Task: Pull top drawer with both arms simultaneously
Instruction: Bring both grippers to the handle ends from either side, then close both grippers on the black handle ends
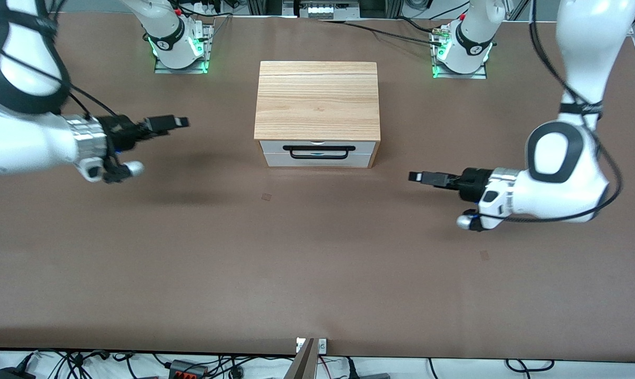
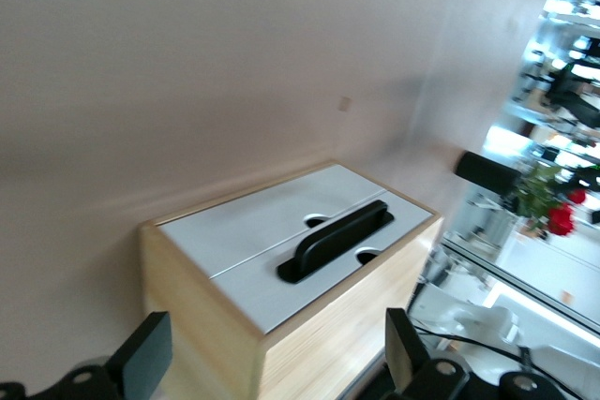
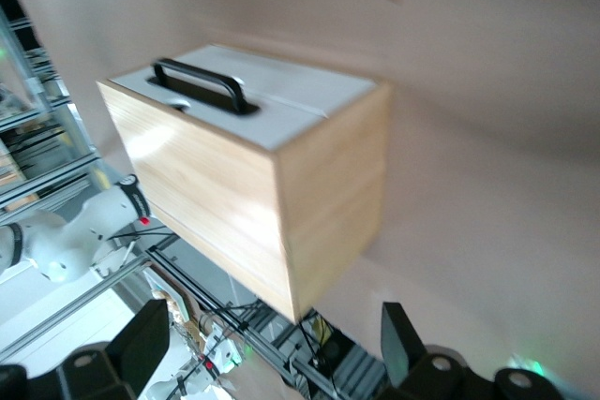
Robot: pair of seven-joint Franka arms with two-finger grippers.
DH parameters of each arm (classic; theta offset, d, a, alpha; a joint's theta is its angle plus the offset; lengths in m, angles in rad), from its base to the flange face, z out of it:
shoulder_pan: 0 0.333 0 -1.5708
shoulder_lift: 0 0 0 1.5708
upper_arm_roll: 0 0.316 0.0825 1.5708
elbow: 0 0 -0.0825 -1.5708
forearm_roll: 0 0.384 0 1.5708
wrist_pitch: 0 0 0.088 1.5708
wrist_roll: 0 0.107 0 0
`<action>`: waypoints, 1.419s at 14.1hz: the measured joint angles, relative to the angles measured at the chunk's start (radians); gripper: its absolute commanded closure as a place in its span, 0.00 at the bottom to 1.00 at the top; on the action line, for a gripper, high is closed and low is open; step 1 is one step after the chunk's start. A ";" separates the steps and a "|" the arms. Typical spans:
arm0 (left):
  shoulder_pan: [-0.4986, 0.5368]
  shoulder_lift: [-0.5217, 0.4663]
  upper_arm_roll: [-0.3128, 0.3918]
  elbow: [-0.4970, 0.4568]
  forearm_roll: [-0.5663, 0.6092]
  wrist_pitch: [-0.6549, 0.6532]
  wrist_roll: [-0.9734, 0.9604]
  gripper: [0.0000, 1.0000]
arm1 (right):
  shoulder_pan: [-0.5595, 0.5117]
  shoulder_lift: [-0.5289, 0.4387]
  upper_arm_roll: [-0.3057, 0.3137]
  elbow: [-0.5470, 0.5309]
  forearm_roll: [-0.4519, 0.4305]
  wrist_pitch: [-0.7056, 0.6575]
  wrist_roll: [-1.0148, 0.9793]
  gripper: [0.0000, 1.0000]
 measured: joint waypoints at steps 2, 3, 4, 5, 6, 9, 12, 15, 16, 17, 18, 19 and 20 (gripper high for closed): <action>-0.024 0.058 -0.001 -0.002 -0.098 0.006 0.083 0.00 | 0.063 0.030 0.003 -0.056 0.114 0.142 -0.081 0.00; -0.031 0.086 -0.001 -0.005 -0.141 0.013 0.134 0.00 | 0.093 0.037 0.003 -0.095 0.189 0.206 -0.134 0.00; -0.035 0.114 -0.001 -0.009 -0.188 0.016 0.186 0.00 | 0.119 0.043 0.003 -0.134 0.271 0.259 -0.197 0.00; -0.036 0.143 -0.002 -0.013 -0.234 0.017 0.243 0.00 | 0.139 0.053 0.003 -0.172 0.349 0.299 -0.262 0.00; -0.039 0.166 -0.002 -0.021 -0.275 0.017 0.296 0.00 | 0.150 0.065 0.003 -0.202 0.419 0.324 -0.331 0.00; -0.065 0.198 -0.003 -0.097 -0.399 0.017 0.433 0.00 | 0.165 0.123 0.002 -0.276 0.650 0.345 -0.566 0.00; -0.069 0.198 -0.020 -0.151 -0.429 0.017 0.499 0.00 | 0.198 0.195 0.003 -0.329 0.835 0.346 -0.733 0.00; -0.069 0.196 -0.066 -0.170 -0.431 0.017 0.527 0.00 | 0.259 0.254 0.003 -0.342 0.976 0.348 -0.813 0.01; -0.070 0.196 -0.081 -0.175 -0.432 0.017 0.535 0.00 | 0.276 0.266 0.003 -0.342 1.002 0.348 -0.823 0.11; -0.071 0.196 -0.092 -0.179 -0.432 0.018 0.546 0.00 | 0.289 0.274 0.003 -0.342 1.014 0.349 -0.828 0.29; -0.072 0.196 -0.098 -0.183 -0.432 0.020 0.557 0.03 | 0.296 0.279 0.003 -0.342 1.019 0.350 -0.832 0.36; -0.077 0.196 -0.100 -0.190 -0.432 0.027 0.569 0.06 | 0.299 0.283 0.003 -0.342 1.020 0.350 -0.836 0.47; -0.083 0.196 -0.101 -0.198 -0.432 0.035 0.587 0.08 | 0.299 0.286 0.002 -0.342 1.020 0.350 -0.841 0.49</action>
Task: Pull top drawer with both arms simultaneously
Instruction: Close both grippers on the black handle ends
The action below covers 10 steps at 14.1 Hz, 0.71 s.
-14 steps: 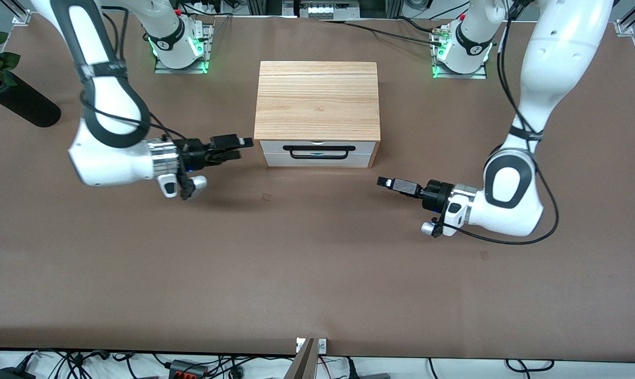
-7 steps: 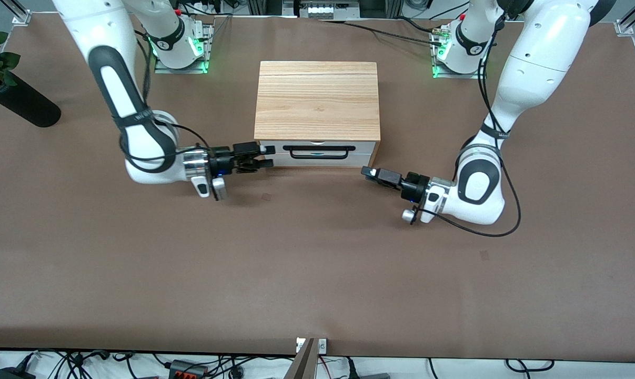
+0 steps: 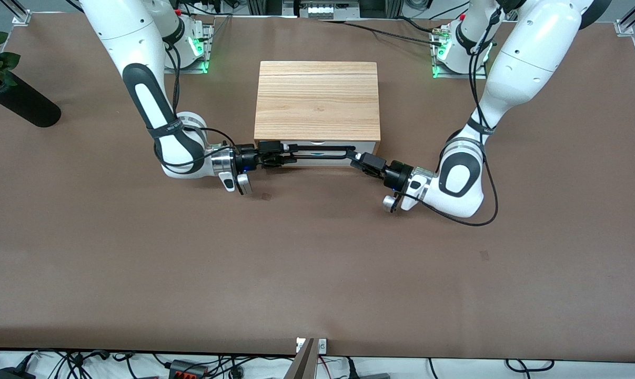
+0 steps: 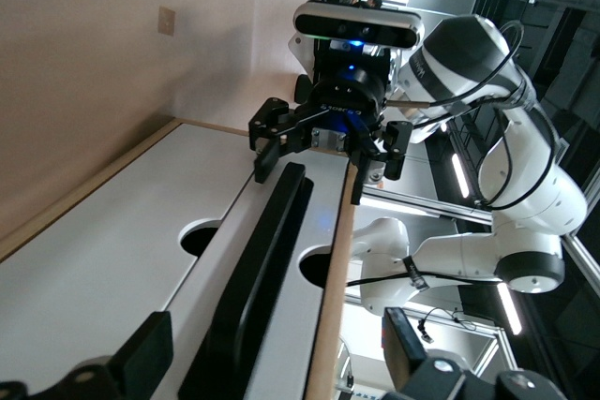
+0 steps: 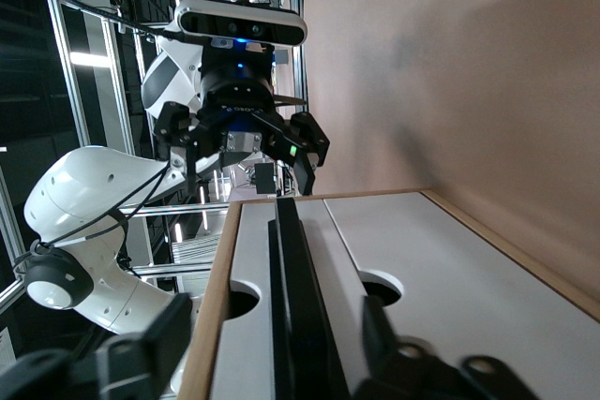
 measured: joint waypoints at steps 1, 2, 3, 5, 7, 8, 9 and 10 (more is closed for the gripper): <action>-0.005 0.000 -0.001 -0.011 -0.004 0.007 0.024 0.15 | 0.000 0.003 -0.001 0.000 0.000 0.000 -0.007 0.51; -0.010 0.000 -0.002 -0.024 -0.017 0.012 0.052 0.20 | 0.000 0.007 -0.002 0.000 0.000 0.000 -0.016 0.56; -0.012 0.000 -0.002 -0.040 -0.033 0.015 0.084 0.26 | 0.000 0.011 -0.002 -0.001 0.000 0.000 -0.027 0.63; -0.013 0.000 -0.006 -0.071 -0.061 0.022 0.137 0.42 | 0.000 0.021 -0.003 -0.001 0.000 0.000 -0.055 0.74; -0.013 0.000 -0.017 -0.083 -0.079 0.045 0.169 0.56 | -0.001 0.026 -0.003 -0.001 0.004 -0.008 -0.066 0.80; -0.013 0.000 -0.022 -0.086 -0.086 0.055 0.177 0.61 | -0.003 0.025 -0.004 -0.001 0.006 -0.018 -0.068 0.83; -0.014 0.000 -0.025 -0.089 -0.093 0.060 0.183 0.67 | -0.003 0.026 -0.004 -0.001 0.006 -0.019 -0.069 0.88; -0.014 0.000 -0.026 -0.091 -0.097 0.062 0.187 0.71 | -0.003 0.026 -0.005 -0.001 0.007 -0.023 -0.083 0.90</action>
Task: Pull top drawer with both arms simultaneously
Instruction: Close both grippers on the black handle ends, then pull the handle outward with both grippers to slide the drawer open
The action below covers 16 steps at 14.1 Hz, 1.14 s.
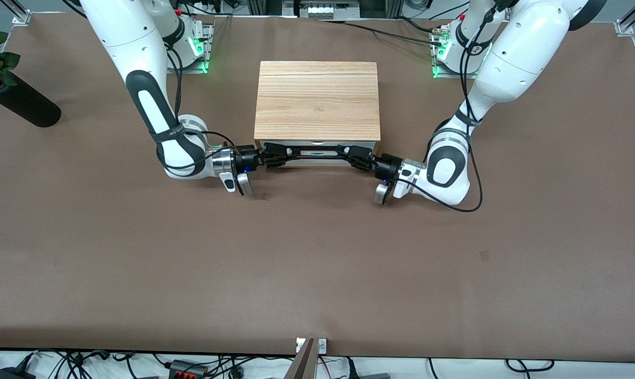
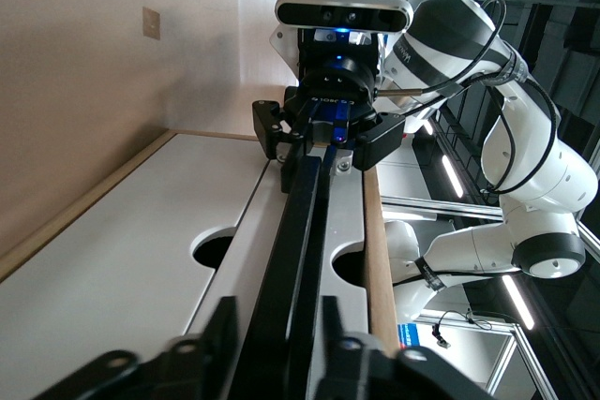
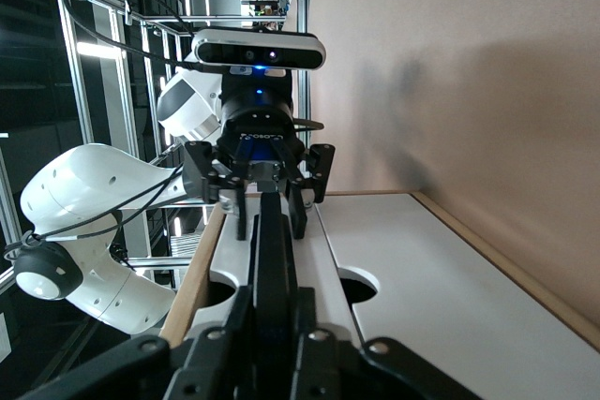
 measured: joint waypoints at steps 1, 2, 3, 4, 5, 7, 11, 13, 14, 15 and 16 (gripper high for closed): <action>0.000 0.000 0.000 -0.001 -0.002 0.000 0.001 0.77 | -0.001 0.002 0.000 0.000 0.002 -0.004 -0.016 0.91; 0.001 0.000 0.000 -0.002 -0.006 0.006 0.002 0.79 | -0.001 0.003 0.000 0.000 0.004 -0.006 -0.018 0.91; 0.002 0.000 0.000 -0.002 -0.011 0.011 0.003 0.81 | -0.001 0.004 0.000 0.000 0.004 -0.007 -0.018 0.91; 0.002 0.000 0.000 -0.004 -0.014 0.011 0.003 0.86 | -0.001 0.004 0.000 0.000 0.004 -0.007 -0.018 0.91; 0.002 0.000 0.000 -0.006 -0.020 0.012 0.012 0.86 | -0.001 0.004 0.000 0.000 0.005 -0.007 -0.018 0.91; 0.002 0.000 0.000 -0.011 -0.038 0.013 0.035 0.87 | -0.002 0.005 -0.001 0.000 0.007 -0.007 -0.018 0.91; 0.001 0.000 0.000 -0.011 -0.046 0.016 0.039 0.88 | -0.002 0.005 -0.002 0.001 0.009 -0.007 -0.018 0.91; 0.001 0.000 0.000 -0.006 -0.052 0.018 0.041 0.88 | -0.003 0.005 -0.004 0.005 0.011 -0.006 -0.019 0.91; 0.001 0.001 0.001 -0.003 -0.053 0.020 0.041 0.88 | -0.003 0.007 -0.005 0.010 0.012 -0.004 -0.021 0.91; 0.001 0.001 0.002 0.005 -0.054 0.024 0.041 0.88 | -0.004 0.010 -0.006 0.020 0.015 -0.003 -0.021 0.90; 0.001 0.001 0.004 0.014 -0.054 0.033 0.041 0.88 | -0.004 0.015 -0.008 0.034 0.015 0.003 -0.021 0.90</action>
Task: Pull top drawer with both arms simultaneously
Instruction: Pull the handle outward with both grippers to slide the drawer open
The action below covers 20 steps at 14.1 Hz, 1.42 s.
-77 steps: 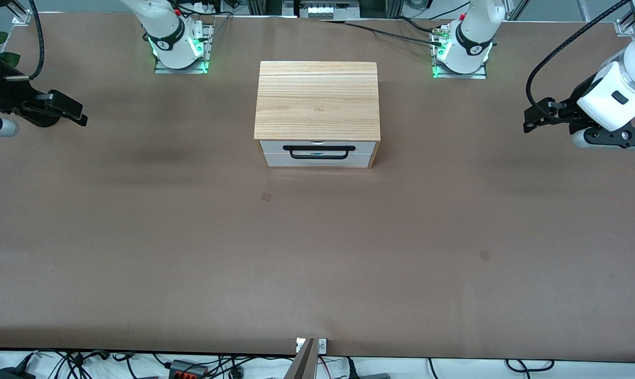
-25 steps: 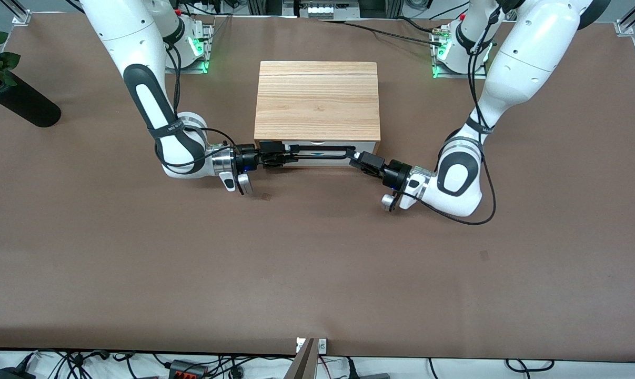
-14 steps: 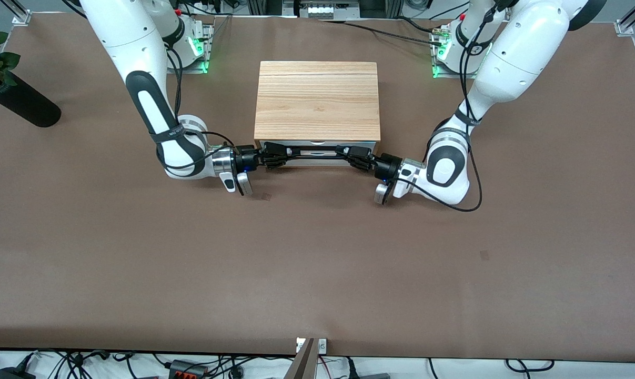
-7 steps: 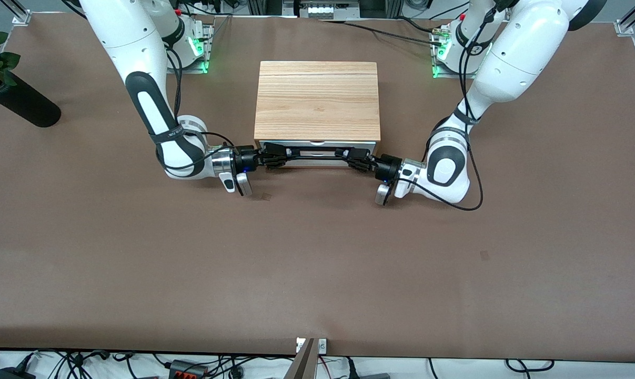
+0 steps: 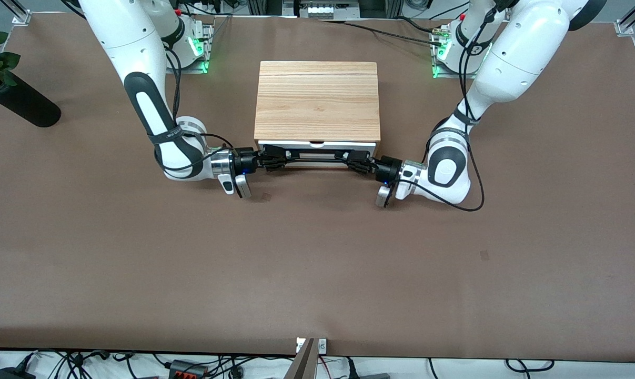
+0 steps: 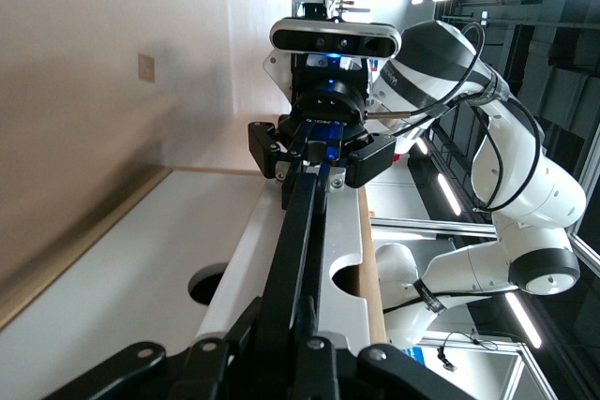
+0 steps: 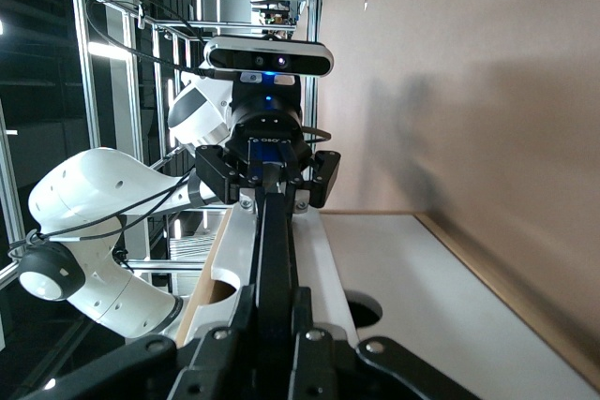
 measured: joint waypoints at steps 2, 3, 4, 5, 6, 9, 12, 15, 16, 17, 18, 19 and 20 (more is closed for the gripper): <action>0.000 0.002 0.004 0.019 0.000 0.014 0.000 0.88 | -0.001 0.020 -0.003 0.037 0.001 0.000 0.001 0.90; 0.000 0.005 0.005 0.031 0.000 0.023 0.000 0.88 | -0.003 0.031 -0.004 0.057 0.003 0.000 0.004 0.90; 0.000 0.010 0.006 0.044 0.000 0.032 -0.002 0.88 | -0.007 0.043 -0.005 0.077 0.003 0.000 0.008 0.89; 0.000 0.018 0.007 0.062 0.000 0.039 -0.005 0.88 | -0.011 0.056 -0.005 0.098 0.003 0.000 0.012 0.89; 0.000 0.028 0.009 0.083 0.000 0.044 -0.011 0.88 | -0.015 0.071 -0.005 0.124 0.003 0.000 0.018 0.89; 0.001 0.065 0.016 0.154 0.000 0.053 -0.039 0.88 | -0.029 0.127 -0.004 0.216 0.003 -0.005 0.052 0.88; 0.005 0.097 0.019 0.212 0.000 0.054 -0.060 0.88 | -0.036 0.172 -0.004 0.297 0.001 -0.005 0.096 0.87; 0.006 0.109 0.021 0.236 0.000 0.054 -0.072 0.66 | -0.040 0.191 -0.004 0.329 -0.001 -0.007 0.112 0.78; 0.009 0.109 0.021 0.241 -0.002 0.055 -0.074 0.55 | -0.043 0.194 -0.005 0.332 -0.001 -0.006 0.114 0.47; 0.015 0.109 0.021 0.250 -0.003 0.055 -0.079 0.49 | -0.048 0.195 -0.006 0.335 -0.001 -0.003 0.117 0.07; 0.022 0.109 0.022 0.257 -0.003 0.053 -0.082 0.38 | -0.053 0.197 -0.008 0.335 -0.001 -0.002 0.118 0.00; 0.027 0.109 0.022 0.263 -0.003 0.050 -0.083 0.35 | -0.056 0.199 -0.010 0.335 -0.003 0.000 0.118 0.00; 0.030 0.109 0.022 0.266 -0.003 0.049 -0.084 0.33 | -0.059 0.201 -0.010 0.335 -0.007 0.001 0.118 0.00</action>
